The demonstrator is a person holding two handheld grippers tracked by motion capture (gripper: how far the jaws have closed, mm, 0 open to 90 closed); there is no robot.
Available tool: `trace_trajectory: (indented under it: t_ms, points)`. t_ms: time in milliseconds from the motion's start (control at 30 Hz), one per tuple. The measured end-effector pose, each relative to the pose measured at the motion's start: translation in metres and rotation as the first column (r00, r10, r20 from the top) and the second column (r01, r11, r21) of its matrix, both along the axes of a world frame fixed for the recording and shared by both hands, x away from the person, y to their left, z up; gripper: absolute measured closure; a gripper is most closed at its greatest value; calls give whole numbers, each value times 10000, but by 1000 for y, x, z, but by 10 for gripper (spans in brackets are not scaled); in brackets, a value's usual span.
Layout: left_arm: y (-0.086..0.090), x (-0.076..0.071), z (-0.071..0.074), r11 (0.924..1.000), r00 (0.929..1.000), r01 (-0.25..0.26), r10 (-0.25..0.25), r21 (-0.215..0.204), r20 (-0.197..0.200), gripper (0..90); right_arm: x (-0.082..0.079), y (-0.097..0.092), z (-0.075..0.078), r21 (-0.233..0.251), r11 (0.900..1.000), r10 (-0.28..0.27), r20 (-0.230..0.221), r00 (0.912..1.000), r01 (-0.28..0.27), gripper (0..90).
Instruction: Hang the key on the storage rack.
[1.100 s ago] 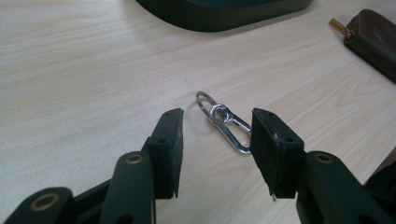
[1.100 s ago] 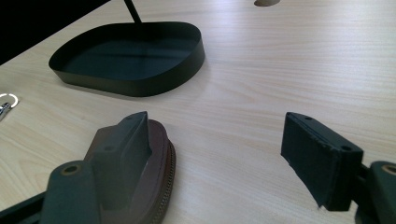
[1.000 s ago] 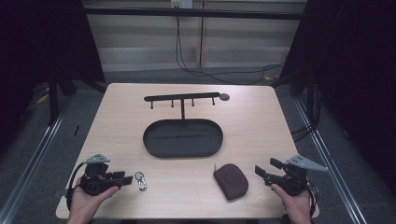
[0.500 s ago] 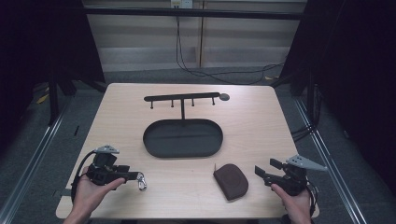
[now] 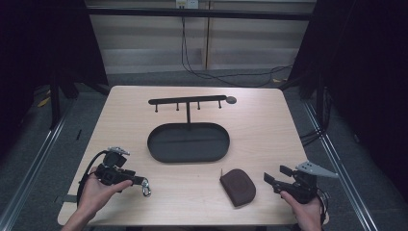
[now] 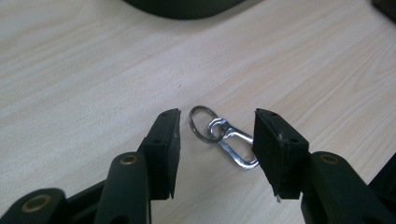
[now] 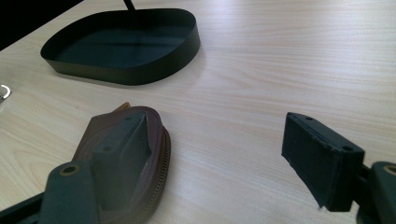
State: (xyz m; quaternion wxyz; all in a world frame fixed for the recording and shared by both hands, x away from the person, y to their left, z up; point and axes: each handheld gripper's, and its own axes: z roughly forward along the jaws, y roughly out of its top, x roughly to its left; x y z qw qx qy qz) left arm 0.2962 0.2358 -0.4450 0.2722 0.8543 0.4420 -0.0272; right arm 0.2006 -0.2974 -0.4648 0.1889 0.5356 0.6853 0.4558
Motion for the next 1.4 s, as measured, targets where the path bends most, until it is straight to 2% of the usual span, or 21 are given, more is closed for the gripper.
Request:
trace_trajectory:
  t_ms: [67,100,133,167,300,367,433,533,600,700,867,933,967,1000,1033,1067,1200,1267,1333,1367,1400]
  points:
    - [-1,3,-2,9999,9996,40,-37,107,-274,549,0,0,0,-35,10000,1,-14,10000,-1,229]
    - [-1,8,-3,9990,9979,340,-322,299,-564,566,0,0,0,-75,10000,6,-48,10000,-6,230]
    - [-1,8,-3,9990,9979,340,-322,299,-564,573,0,0,0,-98,10000,11,-68,10000,-12,230]
    - [-4,10,-3,9986,9980,224,-195,487,-603,589,0,1,0,-121,9999,25,-85,10000,-26,230]
    - [-8,16,-4,9970,9964,388,-336,668,-779,596,0,1,-1,-194,9998,95,-83,9999,-97,230]
    - [-10,17,-6,9975,9959,325,-271,624,-869,596,0,1,-1,-214,9997,90,-111,9999,-93,230]
    - [-12,23,-11,9951,9934,475,-380,872,-1080,606,0,2,-1,-254,9996,118,-132,9998,-121,230]
    - [-14,25,-14,9956,9912,501,-399,788,-1261,617,0,2,-1,-311,9994,139,-186,9997,-145,229]
    - [-16,27,-17,9934,9868,681,-535,918,-1529,629,0,2,-2,-354,9992,193,-189,9996,-200,230]
    - [-16,28,-18,9924,9854,694,-524,1012,-1618,650,0,3,-2,-366,9992,178,-223,9996,-186,230]
    - [-18,30,-19,9911,9769,933,-727,949,-2010,706,1,3,-2,-439,9988,199,-257,9995,-210,229]
    - [-21,31,-19,9891,9755,1039,-809,1044,-2044,731,1,3,-3,-444,9988,211,-257,9994,-222,230]
    - [-22,32,-18,9882,9772,1088,-865,1074,-1938,731,1,4,-3,-464,9987,208,-268,9994,-220,230]
    - [-24,32,-16,9876,9769,1158,-941,1057,-1917,764,1,4,-3,-484,9986,221,-274,9994,-234,229]
    - [-26,32,-15,9859,9758,1258,-1030,1100,-1930,805,1,4,-3,-500,9985,227,-293,9993,-242,229]
    - [-28,32,-14,9857,9736,1339,-1115,1024,-1993,805,1,4,-3,-500,9985,227,-293,9993,-242,229]
    - [-38,33,-12,9735,9648,1907,-1622,1262,-2069,879,1,4,-3,-521,9982,270,-304,9992,-285,229]
    - [-39,33,-12,9725,9663,1893,-1600,1355,-2015,889,1,4,-3,-524,9982,268,-311,9992,-284,229]
    - [-45,34,-11,9623,9586,2221,-1862,1568,-2152,892,1,5,-3,-529,9982,263,-332,9991,-281,229]
    - [-46,33,-10,9581,9575,2306,-1923,1701,-2150,892,1,5,-3,-518,9983,257,-338,9991,-275,230]
    - [-46,33,-10,9581,9575,2306,-1923,1701,-2150,892,1,5,-3,-518,9983,257,-338,9991,-275,230]
